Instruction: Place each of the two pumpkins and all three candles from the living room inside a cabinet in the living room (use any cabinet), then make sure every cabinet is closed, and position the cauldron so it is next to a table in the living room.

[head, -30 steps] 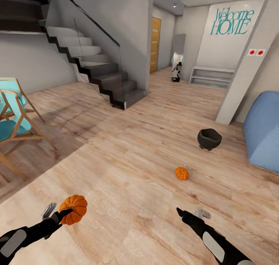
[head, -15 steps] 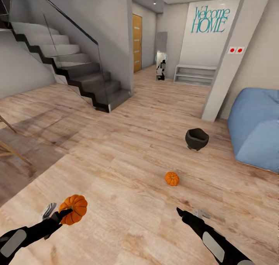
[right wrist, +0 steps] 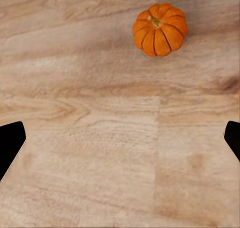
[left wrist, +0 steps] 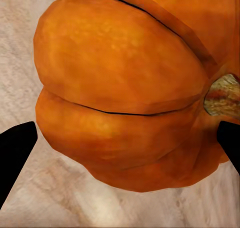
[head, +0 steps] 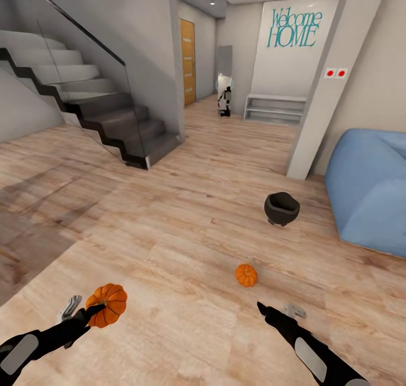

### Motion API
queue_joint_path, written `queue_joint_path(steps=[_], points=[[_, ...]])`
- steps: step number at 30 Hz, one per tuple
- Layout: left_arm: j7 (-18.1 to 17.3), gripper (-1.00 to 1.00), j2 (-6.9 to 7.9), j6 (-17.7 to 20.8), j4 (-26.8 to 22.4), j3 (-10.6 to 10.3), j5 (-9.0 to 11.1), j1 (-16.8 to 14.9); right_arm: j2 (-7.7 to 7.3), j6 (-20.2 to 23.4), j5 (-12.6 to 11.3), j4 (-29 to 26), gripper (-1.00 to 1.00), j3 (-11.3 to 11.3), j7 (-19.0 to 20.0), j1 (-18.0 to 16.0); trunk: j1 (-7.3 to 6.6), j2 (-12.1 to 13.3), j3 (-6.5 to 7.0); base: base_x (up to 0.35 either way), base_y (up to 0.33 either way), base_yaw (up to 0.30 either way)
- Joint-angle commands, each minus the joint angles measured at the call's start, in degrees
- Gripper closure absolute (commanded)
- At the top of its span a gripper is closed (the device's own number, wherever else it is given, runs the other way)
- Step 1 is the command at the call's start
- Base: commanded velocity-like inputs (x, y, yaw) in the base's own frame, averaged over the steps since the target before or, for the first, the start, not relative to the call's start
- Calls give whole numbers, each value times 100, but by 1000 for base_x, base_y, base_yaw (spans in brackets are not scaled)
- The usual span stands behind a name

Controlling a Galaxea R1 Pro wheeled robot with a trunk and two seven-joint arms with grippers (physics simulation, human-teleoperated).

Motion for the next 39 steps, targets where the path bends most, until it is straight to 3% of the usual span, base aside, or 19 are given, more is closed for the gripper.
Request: queue_joint_path(steps=[1, 29, 31, 35, 39], points=[[2, 100, 5, 28, -2, -20, 80, -5, -7, -26, -62, 5, -100, 41, 6, -5, 3, -2, -4, 342, 0, -1], [-4, 100, 5, 28, -2, -20, 80, -5, -31, -15, -82, 190, -100, 10, -31, -5, 3, -2, -4, 342, 0, 0], [-5, 100, 5, 28, -2, -19, 80, -5, -25, 8, -183, 345, -100, 2, -38, -5, 3, -2, -4, 342, -37, 0], [-23, 100, 16, 34, -6, -17, 85, -5, -10, 30, -685, 1366, -100, -1, -32, -5, 3, -2, -4, 334, -58, 0], [-35, 100, 7, 74, -76, -26, 107, -9, 0, -21, -840, 1876, -100, 1, -19, -5, 3, -2, -4, 326, -58, 0]])
